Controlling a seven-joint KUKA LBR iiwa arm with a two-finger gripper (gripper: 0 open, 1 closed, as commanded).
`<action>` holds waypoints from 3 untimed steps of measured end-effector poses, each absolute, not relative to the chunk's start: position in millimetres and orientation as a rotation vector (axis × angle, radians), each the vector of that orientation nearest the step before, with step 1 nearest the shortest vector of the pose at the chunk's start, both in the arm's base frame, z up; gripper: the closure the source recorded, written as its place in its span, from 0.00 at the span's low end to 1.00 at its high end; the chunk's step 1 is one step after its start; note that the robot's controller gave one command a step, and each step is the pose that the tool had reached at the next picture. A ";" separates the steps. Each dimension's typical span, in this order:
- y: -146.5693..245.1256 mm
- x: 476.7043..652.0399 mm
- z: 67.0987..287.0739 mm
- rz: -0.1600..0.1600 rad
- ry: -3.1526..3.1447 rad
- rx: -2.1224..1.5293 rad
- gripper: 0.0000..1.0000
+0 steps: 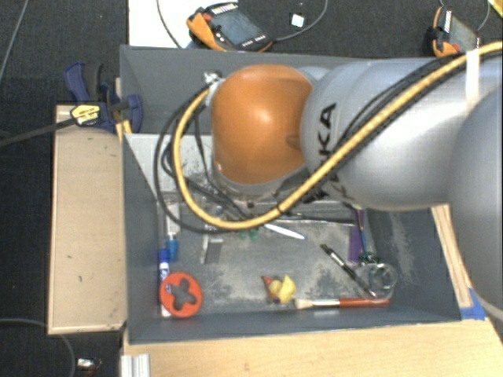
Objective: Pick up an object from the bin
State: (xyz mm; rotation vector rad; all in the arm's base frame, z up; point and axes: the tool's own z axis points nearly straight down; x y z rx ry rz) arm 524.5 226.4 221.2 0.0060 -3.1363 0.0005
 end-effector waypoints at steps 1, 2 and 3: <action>224.8 526.4 226.1 -0.002 -3.144 -0.005 0.00; 239.7 499.5 131.0 -0.003 -3.128 0.334 0.00; 253.8 489.6 155.1 -0.004 -3.061 0.743 0.00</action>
Offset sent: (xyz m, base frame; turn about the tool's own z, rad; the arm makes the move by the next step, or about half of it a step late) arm -0.0431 0.0224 -0.1512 -0.3417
